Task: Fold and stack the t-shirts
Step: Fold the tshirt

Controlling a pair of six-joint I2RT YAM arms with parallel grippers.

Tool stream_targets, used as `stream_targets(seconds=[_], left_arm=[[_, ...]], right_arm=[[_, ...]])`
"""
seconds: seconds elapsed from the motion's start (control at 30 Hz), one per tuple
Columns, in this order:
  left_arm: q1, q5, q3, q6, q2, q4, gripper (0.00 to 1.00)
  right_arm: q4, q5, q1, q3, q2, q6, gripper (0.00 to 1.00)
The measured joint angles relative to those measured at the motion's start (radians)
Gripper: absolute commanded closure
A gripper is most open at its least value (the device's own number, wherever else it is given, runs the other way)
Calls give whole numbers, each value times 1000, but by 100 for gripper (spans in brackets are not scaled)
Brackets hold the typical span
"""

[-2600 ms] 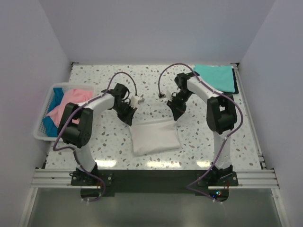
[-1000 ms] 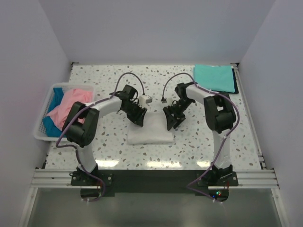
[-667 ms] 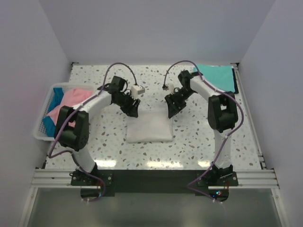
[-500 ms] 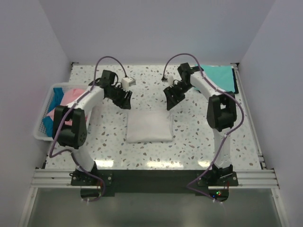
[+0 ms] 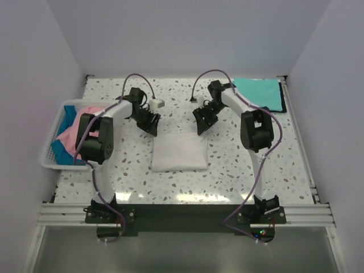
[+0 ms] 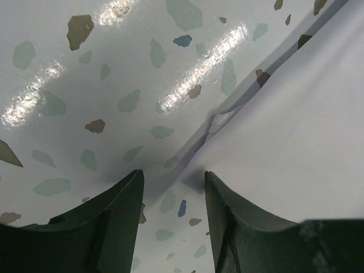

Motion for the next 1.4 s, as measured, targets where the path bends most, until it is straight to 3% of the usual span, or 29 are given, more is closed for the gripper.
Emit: stream_targets(seconds=[0.23,0.33,0.43,0.57,0.8,1.03,1.4], left_arm=[[0,51,22,-19,16,1,53],[0,66,22,-30,20,0,61],[0,81,22,-40,24,0,73],[0,96,22,-45,24,0,97],[0,106,4,-40,-23,5,100],[-2,124,-10,-32,-147,10,100],[-17,128,9,-35,-39,28,100]], right_arm=[[0,-21,18,-1,0,0,50],[-1,-22,22,-1,0,-2,62],[-2,-23,24,-1,0,-6,76],[-13,-27,24,0,-1,-8,100],[-88,-25,24,35,-29,-13,100],[-140,-11,23,-40,-188,-54,100],[-76,46,-5,-111,-144,-71,100]])
